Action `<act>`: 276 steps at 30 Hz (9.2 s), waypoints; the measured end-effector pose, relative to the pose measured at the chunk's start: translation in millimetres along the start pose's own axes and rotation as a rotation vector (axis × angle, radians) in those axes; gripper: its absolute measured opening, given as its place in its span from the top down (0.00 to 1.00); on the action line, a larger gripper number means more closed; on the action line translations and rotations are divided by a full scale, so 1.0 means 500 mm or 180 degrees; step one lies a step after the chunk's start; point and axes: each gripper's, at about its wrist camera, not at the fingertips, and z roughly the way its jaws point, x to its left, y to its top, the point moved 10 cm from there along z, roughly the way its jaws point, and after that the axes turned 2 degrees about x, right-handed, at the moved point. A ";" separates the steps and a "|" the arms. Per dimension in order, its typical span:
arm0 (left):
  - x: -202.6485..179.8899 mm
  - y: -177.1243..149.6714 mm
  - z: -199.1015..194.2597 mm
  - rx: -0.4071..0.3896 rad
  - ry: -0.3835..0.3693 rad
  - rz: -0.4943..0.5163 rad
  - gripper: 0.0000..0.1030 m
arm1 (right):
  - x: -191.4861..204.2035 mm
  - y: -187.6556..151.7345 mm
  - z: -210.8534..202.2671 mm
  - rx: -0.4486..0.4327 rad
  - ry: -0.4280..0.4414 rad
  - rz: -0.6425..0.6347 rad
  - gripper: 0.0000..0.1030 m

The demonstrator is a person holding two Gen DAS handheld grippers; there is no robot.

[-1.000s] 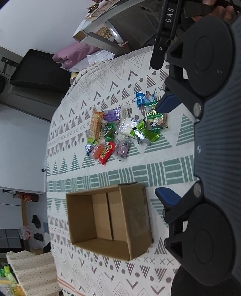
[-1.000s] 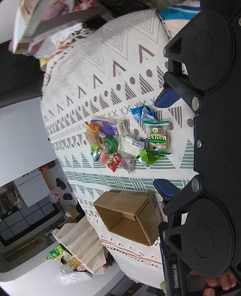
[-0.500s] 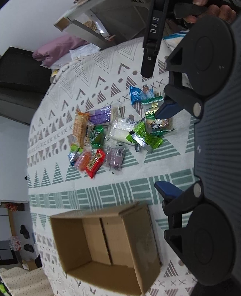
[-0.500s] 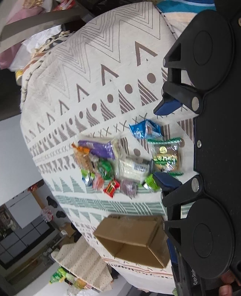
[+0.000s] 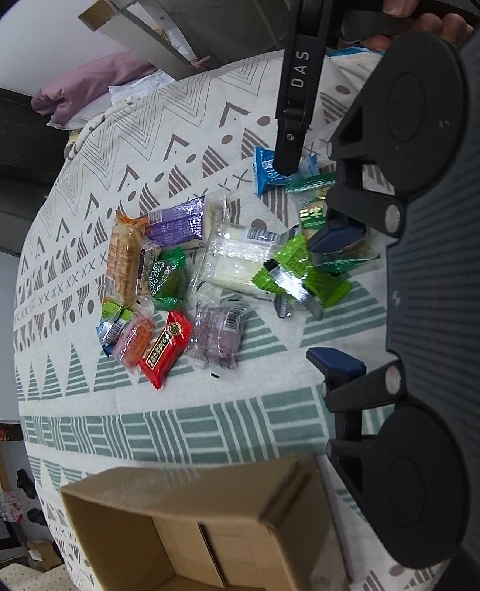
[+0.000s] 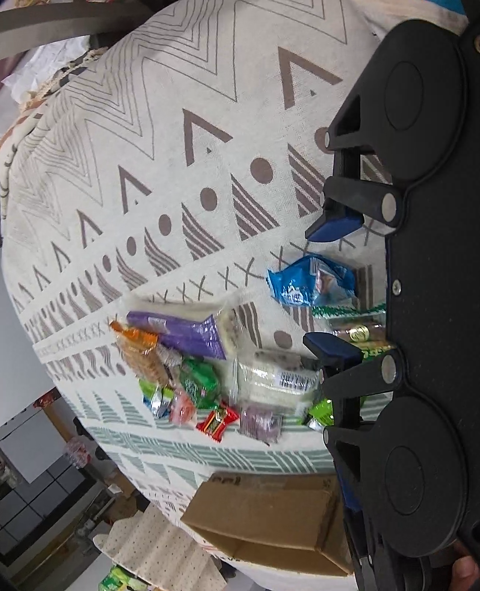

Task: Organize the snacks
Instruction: 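Lower the left tool onto green candies while right tool grasps blue wrapper, then carry green candies and blue wrapper in both tools over the cardboard box, then open both tools to drop the snacks into the box, then grasp white bread pack with left tool while right tool grasps green-wrapped cake, then carry the bread pack and green cake in both tools over the box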

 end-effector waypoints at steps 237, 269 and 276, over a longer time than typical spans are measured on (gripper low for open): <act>-0.002 0.077 0.046 -0.0110 -0.0401 -0.0208 0.34 | 0.062 -0.067 0.045 0.0265 -0.0493 -0.0244 0.55; -0.027 0.065 0.067 0.0176 0.0036 -0.0229 0.57 | 0.008 -0.026 0.022 0.0144 -0.0744 -0.0111 0.54; -0.008 0.068 0.009 0.0065 0.0071 -0.0314 0.57 | 0.040 -0.008 -0.020 -0.0043 -0.0574 -0.0109 0.55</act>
